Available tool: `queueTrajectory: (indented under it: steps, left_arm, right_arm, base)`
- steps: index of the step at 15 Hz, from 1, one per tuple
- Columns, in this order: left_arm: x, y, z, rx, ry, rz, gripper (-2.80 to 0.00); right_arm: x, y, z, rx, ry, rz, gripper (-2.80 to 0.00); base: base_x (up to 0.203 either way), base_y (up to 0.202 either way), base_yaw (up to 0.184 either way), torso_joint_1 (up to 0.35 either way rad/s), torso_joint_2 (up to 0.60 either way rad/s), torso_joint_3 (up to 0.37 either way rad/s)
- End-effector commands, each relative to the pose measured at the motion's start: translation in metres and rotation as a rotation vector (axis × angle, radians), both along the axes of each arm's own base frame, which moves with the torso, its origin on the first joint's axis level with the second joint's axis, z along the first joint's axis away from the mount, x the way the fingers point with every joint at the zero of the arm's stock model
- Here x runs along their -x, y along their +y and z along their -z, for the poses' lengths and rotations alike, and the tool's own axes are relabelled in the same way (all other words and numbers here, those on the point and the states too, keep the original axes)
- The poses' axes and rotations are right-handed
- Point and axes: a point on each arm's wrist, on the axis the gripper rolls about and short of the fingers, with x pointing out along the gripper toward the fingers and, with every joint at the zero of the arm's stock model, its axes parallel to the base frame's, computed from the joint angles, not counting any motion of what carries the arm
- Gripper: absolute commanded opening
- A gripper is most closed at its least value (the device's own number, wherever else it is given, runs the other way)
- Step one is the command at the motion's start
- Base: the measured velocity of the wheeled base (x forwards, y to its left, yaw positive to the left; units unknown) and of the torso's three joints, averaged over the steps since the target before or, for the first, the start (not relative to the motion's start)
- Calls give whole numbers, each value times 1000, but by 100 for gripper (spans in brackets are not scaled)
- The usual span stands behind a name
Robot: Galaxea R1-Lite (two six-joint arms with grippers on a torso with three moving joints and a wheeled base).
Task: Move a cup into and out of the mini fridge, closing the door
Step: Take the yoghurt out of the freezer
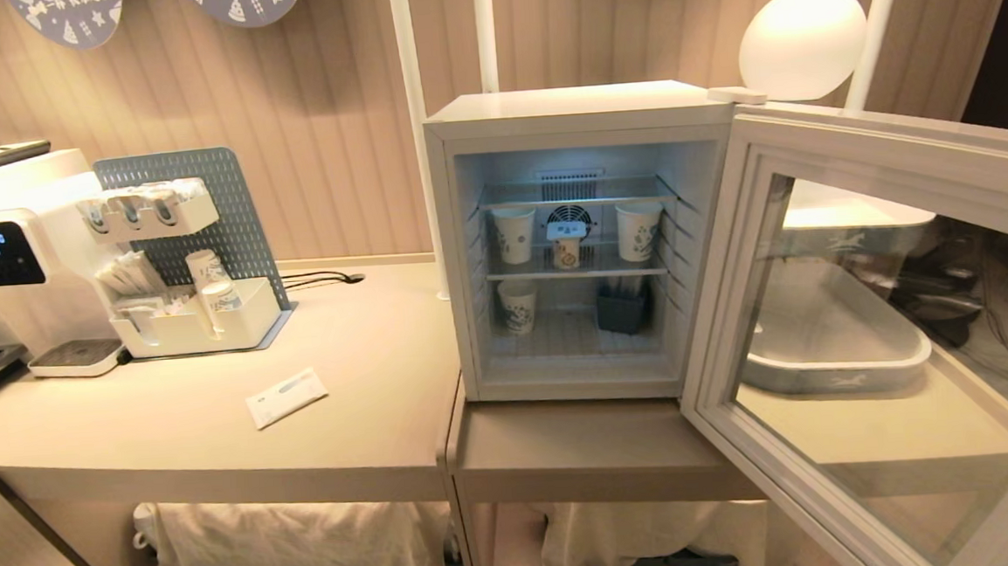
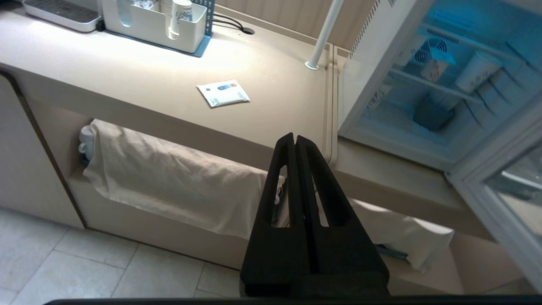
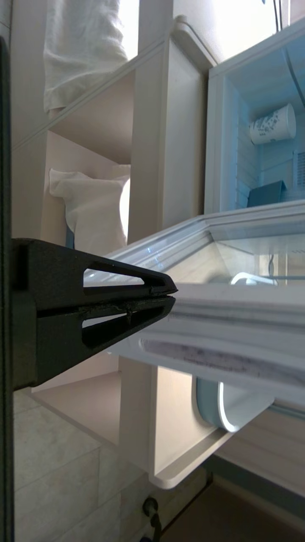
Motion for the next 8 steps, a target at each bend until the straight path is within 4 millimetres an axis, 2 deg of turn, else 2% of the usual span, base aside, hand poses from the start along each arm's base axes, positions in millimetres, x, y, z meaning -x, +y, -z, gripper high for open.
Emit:
queueTrajectory:
  steps: [1,2,5,6,8]
  left_arm:
    - [31,-2,43,-23,-107,3,-280]
    - [29,-4,65,-63,-135,27,-280]
    - [-19,-7,123,-190,-156,35,-280]
    - [-36,-7,148,-234,-137,35,-280]
    - [-53,-8,183,-281,-115,54,-280]
  right_arm:
    - [0,0,0,1,2,0,-280]
    - [0,0,0,1,2,0,-280]
    - [0,0,0,1,2,-1,-280]
    - [0,0,0,0,2,1,-280]
    - [0,0,0,-1,2,0,-280]
  base:
    - [0,0,0,0,0,0]
    - [0,0,0,0,0,0]
    - [0,0,0,0,0,0]
    - [0,0,0,0,0,0]
    - [0,0,0,0,0,0]
